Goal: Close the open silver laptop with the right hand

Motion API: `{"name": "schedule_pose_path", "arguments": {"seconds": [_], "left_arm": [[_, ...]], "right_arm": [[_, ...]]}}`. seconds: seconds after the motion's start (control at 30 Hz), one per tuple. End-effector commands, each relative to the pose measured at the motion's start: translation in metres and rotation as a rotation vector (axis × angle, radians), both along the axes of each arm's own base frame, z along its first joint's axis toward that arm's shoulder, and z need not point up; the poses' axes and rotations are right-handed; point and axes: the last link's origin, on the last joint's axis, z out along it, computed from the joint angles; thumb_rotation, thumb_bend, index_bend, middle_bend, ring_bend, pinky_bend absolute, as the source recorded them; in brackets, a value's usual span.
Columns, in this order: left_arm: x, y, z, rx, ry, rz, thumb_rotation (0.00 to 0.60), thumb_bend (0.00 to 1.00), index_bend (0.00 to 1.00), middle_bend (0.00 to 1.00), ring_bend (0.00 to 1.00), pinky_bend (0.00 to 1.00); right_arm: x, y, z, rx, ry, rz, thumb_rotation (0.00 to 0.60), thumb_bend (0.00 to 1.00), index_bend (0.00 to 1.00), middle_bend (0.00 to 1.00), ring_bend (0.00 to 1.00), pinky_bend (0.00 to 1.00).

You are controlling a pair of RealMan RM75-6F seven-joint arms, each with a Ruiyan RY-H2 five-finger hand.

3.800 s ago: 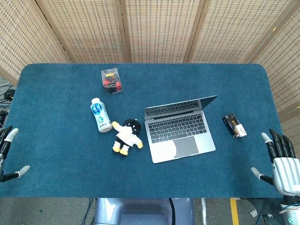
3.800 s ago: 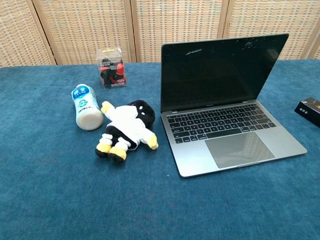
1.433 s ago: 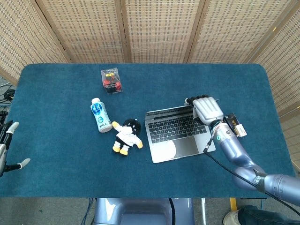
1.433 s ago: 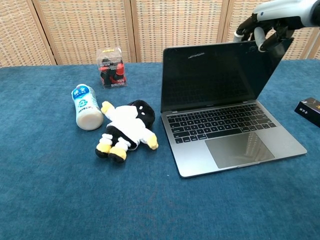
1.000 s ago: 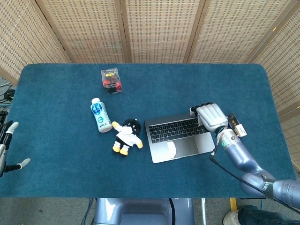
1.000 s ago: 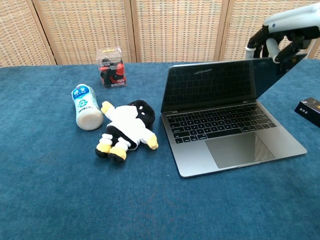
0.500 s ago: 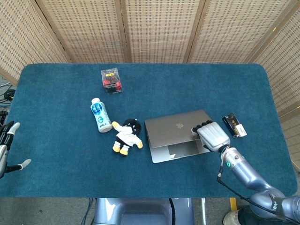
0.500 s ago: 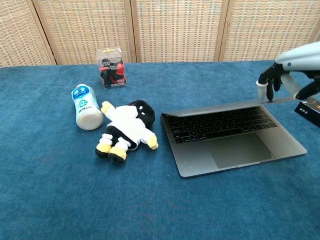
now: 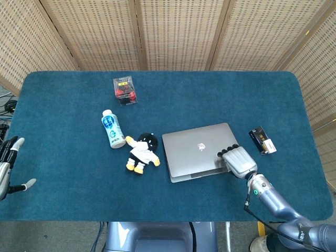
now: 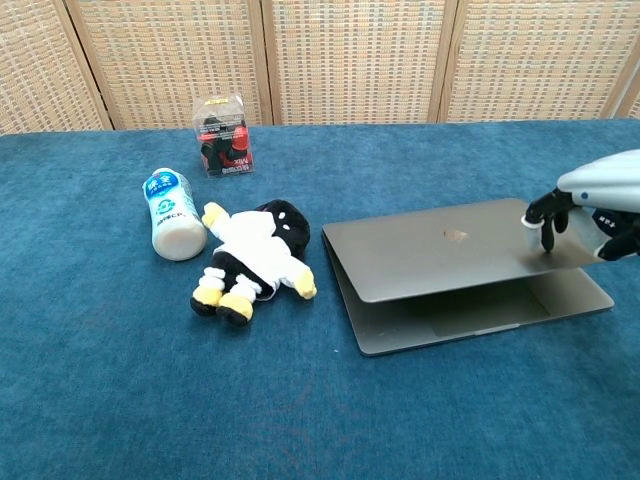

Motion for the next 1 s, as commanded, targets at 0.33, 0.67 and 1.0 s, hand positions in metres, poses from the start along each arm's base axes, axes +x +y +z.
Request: {"name": "schedule_pose_path", "arguments": {"seconds": [0.33,0.67,1.0], "left_arm": [[0.000,0.000,-0.001,-0.001,0.004,0.002,0.600,0.00,0.00,0.00,0.00,0.00],[0.000,0.001,-0.001,-0.001,0.004,0.005,0.600,0.00,0.00,0.00,0.00,0.00],[0.000,0.001,-0.002,-0.002,0.005,0.005,0.600,0.00,0.00,0.00,0.00,0.00]], "right_arm": [[-0.009,0.005,-0.020,0.013,0.014,0.000,0.600,1.00,0.35,0.38,0.32,0.25],[-0.014,0.007,-0.035,0.017,0.020,-0.013,0.600,1.00,0.35,0.38,0.32,0.25],[-0.017,0.006,-0.040,0.024,0.011,-0.039,0.600,1.00,0.35,0.38,0.32,0.25]]}}
